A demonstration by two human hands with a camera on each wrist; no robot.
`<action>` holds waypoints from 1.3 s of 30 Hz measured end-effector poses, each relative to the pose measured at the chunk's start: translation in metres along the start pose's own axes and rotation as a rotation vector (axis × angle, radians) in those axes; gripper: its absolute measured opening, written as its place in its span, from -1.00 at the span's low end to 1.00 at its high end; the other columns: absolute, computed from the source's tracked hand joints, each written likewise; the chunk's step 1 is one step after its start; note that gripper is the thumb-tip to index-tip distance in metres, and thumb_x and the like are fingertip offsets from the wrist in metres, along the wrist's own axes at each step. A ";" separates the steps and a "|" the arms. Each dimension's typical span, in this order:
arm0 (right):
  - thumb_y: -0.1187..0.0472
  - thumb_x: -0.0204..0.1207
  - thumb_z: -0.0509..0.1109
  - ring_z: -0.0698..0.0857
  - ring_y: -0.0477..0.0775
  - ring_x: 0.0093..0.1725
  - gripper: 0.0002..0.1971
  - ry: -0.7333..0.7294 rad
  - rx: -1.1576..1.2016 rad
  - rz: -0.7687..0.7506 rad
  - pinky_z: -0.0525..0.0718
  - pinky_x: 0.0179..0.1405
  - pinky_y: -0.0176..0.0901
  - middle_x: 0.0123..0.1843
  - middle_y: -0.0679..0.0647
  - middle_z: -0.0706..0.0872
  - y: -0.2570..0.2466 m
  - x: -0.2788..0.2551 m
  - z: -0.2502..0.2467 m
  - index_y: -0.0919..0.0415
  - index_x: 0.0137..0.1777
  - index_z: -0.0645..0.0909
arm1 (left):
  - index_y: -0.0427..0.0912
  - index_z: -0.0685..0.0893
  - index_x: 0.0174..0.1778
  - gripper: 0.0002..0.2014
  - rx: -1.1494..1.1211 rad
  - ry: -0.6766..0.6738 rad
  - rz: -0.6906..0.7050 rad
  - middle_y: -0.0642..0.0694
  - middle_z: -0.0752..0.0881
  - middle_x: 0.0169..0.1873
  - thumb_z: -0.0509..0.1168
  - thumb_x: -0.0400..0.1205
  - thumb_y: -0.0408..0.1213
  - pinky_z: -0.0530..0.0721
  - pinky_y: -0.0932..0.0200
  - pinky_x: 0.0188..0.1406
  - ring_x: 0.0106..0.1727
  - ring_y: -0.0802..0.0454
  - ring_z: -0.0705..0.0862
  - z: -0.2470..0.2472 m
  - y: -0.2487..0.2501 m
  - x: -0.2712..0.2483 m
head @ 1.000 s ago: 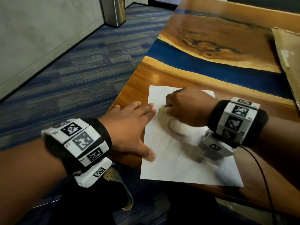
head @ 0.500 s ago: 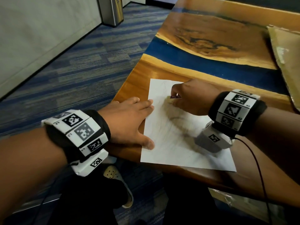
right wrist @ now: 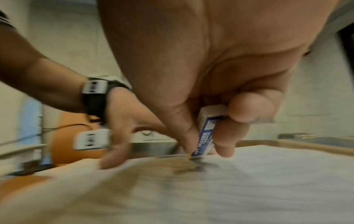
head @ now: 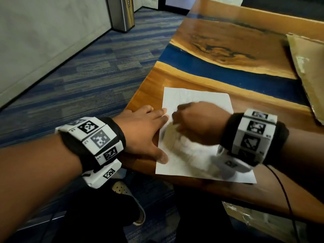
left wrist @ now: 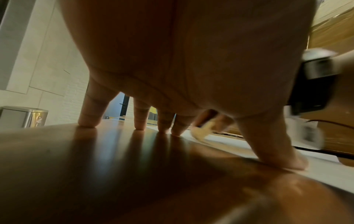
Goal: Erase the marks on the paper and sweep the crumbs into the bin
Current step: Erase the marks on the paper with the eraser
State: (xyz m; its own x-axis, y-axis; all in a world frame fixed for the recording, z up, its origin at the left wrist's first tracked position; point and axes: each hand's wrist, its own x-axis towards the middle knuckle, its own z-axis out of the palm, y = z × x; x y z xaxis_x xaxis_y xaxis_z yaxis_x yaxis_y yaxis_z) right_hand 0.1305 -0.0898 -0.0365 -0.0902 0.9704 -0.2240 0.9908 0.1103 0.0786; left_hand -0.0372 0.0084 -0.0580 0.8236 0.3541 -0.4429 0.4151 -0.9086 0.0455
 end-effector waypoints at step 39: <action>0.00 0.70 0.23 0.69 0.13 0.02 -0.73 0.018 0.029 0.082 0.73 -0.01 0.06 0.16 0.04 0.71 0.019 -0.010 0.008 0.05 0.26 0.66 | 0.23 -0.21 0.75 0.29 0.082 -0.048 0.008 0.17 -0.23 0.76 0.17 0.19 0.74 0.34 -0.39 0.55 0.76 -0.11 -0.15 0.001 0.000 0.004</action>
State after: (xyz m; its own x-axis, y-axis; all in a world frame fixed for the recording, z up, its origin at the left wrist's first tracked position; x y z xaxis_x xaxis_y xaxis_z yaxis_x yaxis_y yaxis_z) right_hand 0.1506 -0.0990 -0.0406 -0.0105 0.9797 -0.2004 0.9974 0.0246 0.0680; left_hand -0.0346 0.0097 -0.0609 0.8065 0.3380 -0.4850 0.3743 -0.9270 -0.0235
